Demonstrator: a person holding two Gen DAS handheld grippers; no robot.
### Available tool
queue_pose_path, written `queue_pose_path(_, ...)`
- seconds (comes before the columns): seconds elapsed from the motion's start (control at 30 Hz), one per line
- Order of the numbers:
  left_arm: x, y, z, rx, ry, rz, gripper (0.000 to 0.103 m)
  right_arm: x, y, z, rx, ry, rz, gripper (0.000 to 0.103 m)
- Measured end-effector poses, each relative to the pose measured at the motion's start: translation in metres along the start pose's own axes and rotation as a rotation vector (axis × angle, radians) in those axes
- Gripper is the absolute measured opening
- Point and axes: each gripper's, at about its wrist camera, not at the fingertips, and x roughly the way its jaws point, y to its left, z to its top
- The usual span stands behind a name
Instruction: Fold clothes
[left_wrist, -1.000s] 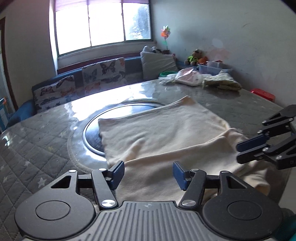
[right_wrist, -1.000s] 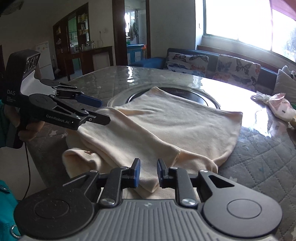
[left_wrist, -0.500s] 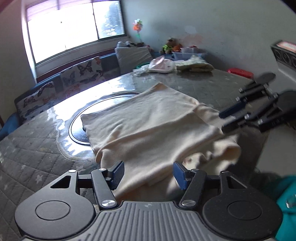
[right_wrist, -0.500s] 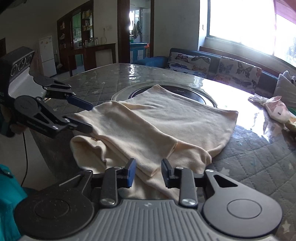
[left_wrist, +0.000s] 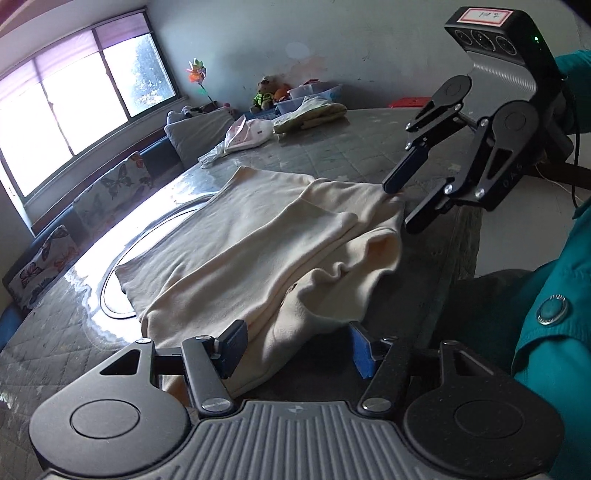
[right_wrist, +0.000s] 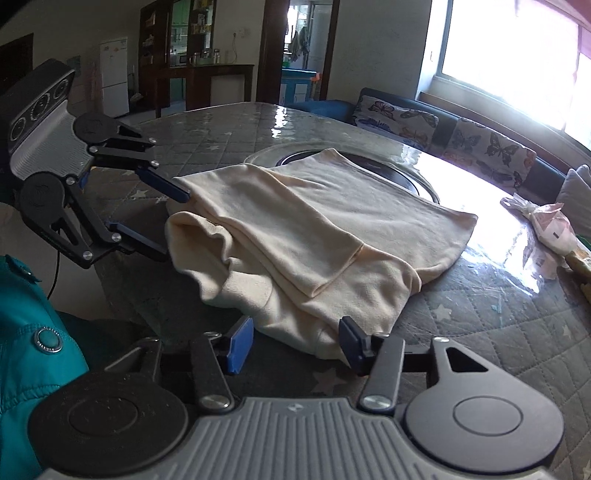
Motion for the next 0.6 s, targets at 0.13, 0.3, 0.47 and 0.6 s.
queue_pose_path(0.13,0.004,-0.001,0.002,-0.005,-0.02,-0.013,0.038,0.002,0.005,0.001,-0.041,-0.008,0.006,0.06)
queue_pose_path(0.3,0.002,0.014,0.01,-0.083,-0.064,-0.01,0.012,0.006,0.013,-0.003,-0.112,-0.018,0.01,0.063)
queue_pose_path(0.47,0.005,0.039,0.022,-0.169,-0.099,-0.006,0.011,0.012,0.014,-0.001,-0.154,-0.048,0.007,0.064)
queue_pose_path(0.6,0.013,0.052,0.028,-0.197,-0.108,-0.009,0.01,0.024,0.013,0.009,-0.188,-0.102,0.005,0.064)
